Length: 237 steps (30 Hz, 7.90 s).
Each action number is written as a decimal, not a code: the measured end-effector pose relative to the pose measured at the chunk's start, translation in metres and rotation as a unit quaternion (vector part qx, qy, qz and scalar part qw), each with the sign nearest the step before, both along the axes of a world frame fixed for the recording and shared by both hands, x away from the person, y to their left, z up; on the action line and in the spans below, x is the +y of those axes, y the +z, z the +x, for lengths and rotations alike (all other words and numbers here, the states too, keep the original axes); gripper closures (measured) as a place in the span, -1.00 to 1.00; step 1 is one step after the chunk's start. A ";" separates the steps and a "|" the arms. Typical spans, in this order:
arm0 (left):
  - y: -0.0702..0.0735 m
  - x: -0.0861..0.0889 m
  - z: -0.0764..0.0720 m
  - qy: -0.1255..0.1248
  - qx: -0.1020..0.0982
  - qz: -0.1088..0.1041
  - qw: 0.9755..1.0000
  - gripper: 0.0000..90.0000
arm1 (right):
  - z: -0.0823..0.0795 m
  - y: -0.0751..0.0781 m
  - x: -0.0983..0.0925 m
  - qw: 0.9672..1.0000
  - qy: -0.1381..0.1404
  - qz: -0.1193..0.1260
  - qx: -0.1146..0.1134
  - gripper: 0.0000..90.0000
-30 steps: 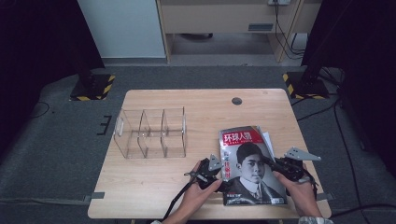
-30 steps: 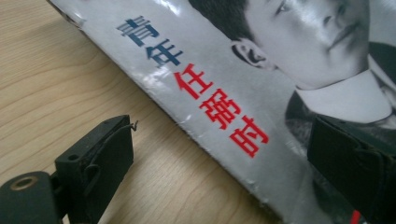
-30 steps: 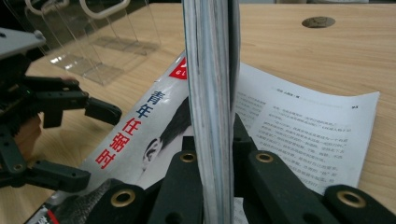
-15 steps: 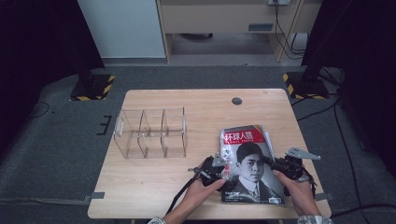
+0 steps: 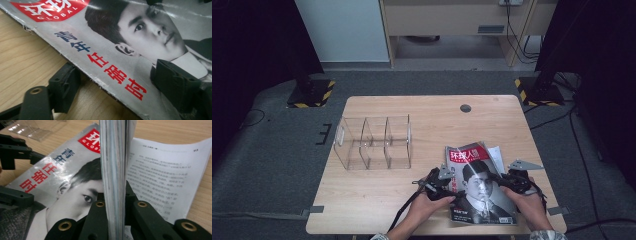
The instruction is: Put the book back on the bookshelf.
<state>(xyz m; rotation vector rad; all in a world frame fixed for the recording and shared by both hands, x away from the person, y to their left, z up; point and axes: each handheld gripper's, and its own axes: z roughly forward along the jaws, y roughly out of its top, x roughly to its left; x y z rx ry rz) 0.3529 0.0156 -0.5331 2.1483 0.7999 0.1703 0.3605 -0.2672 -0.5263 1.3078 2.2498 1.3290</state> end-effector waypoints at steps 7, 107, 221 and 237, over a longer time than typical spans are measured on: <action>0.000 0.000 -0.003 -0.012 -0.021 0.018 1.000 -0.44 | 0.003 -0.004 0.003 0.997 -0.038 -0.059 0.026 -0.12; 0.058 -0.042 0.084 0.026 0.016 -0.005 1.000 0.88 | 0.008 -0.003 -0.034 0.978 -0.174 -0.112 -0.018 -0.20; 0.210 0.009 0.045 -0.029 -0.069 -0.185 0.980 0.93 | 0.011 -0.011 -0.021 0.981 -0.149 -0.125 -0.001 -0.48; 0.212 0.046 0.036 -0.013 -0.079 -0.191 0.978 0.93 | 0.011 -0.011 -0.021 0.981 -0.144 -0.127 -0.003 -0.48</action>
